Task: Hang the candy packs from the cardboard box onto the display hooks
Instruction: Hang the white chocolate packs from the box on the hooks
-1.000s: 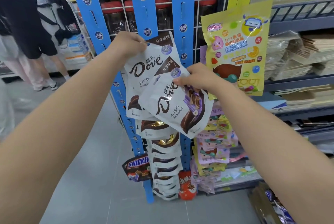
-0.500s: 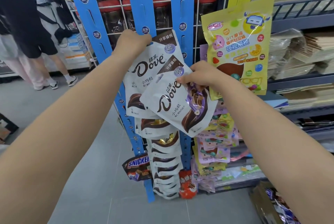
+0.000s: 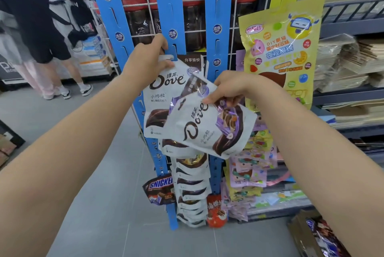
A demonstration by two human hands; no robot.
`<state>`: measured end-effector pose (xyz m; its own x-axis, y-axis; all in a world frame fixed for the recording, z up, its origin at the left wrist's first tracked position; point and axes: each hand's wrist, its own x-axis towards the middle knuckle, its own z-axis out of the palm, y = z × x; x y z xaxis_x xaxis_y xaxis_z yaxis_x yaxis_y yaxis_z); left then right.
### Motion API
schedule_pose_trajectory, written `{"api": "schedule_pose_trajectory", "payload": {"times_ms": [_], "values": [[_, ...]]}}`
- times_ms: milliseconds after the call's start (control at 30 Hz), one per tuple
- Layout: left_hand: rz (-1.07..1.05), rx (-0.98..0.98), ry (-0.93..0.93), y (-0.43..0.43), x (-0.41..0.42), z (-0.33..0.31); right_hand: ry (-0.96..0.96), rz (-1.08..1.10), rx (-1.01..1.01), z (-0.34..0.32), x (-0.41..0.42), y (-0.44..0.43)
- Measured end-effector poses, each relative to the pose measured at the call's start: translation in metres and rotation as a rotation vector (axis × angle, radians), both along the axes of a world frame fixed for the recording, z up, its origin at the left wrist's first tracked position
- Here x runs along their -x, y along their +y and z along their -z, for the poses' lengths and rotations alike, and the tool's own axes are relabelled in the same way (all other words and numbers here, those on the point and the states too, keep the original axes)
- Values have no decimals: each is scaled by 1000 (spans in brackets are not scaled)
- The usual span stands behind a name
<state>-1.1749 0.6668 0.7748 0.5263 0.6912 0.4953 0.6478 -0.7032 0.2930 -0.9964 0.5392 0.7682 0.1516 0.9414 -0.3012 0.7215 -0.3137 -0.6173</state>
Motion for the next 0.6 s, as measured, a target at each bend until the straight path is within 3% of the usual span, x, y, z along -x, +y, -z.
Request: {"api": "schedule_pose_trajectory", "payload": {"times_ms": [67, 167, 233, 300, 400, 600], "values": [[10, -63, 14, 0, 1, -4, -6, 56, -103, -11, -1, -1], [64, -143, -197, -1, 2, -13, 57, 162, -278, -23, -2, 1], [139, 1, -371, -7, 1, -25, 152, 263, -406, -25, -3, 5], [178, 145, -333, -12, 0, -36, 252, 349, -515, -28, -1, 8], [142, 89, -129, -14, -4, -44, 368, 393, -614, -33, 5, 10], [-42, -51, -301, -14, -12, -56, 456, 374, -693, -42, 14, 14]]}}
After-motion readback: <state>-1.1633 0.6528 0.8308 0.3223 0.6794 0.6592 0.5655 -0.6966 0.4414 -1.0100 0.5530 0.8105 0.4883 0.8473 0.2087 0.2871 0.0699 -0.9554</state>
